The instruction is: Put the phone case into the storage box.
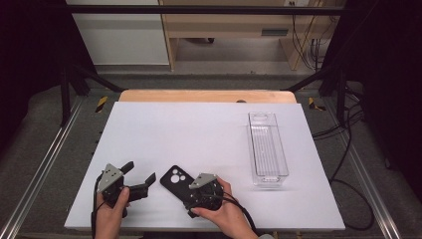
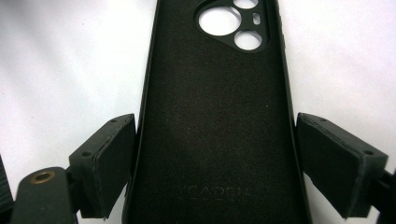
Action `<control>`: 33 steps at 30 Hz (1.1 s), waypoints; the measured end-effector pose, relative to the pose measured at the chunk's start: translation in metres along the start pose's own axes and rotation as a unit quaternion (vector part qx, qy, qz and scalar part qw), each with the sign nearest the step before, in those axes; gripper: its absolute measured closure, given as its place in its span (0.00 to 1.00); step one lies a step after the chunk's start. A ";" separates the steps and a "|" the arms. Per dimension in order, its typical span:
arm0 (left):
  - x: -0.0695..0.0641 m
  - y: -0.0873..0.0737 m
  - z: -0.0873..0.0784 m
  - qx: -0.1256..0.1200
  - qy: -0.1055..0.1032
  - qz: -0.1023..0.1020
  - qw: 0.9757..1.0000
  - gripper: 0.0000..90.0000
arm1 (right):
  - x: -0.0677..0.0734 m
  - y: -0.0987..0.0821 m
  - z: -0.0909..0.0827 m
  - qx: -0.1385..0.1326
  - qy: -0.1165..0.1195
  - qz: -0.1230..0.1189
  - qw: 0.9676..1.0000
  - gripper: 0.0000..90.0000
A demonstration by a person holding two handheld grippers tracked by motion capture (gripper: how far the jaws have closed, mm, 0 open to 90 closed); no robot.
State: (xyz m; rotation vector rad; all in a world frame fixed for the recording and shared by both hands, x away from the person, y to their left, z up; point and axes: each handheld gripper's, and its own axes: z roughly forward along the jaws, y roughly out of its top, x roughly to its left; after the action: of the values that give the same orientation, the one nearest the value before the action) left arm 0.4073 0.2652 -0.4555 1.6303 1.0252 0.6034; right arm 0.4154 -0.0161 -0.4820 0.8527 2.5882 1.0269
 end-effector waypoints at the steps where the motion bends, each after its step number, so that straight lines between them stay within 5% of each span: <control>1: 0.000 0.001 -0.001 0.001 0.001 0.006 1.000 0.07 | 0.000 0.000 0.000 -0.001 -0.002 -0.004 1.000 0.17; 20: 0.003 0.002 -0.007 -0.008 0.006 0.010 1.000 0.06 | -0.006 0.002 -0.018 -0.025 -0.061 -0.027 0.997 0.18; 33: -0.004 0.005 -0.008 -0.020 -0.019 0.004 1.000 0.06 | -0.010 0.008 -0.038 -0.085 -0.113 -0.040 0.989 0.18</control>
State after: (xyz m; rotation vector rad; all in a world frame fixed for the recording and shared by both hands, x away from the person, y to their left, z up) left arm 0.4004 0.2654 -0.4482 1.6049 0.9740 0.5937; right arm 0.4117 -0.0382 -0.4485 0.7672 2.2913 1.0438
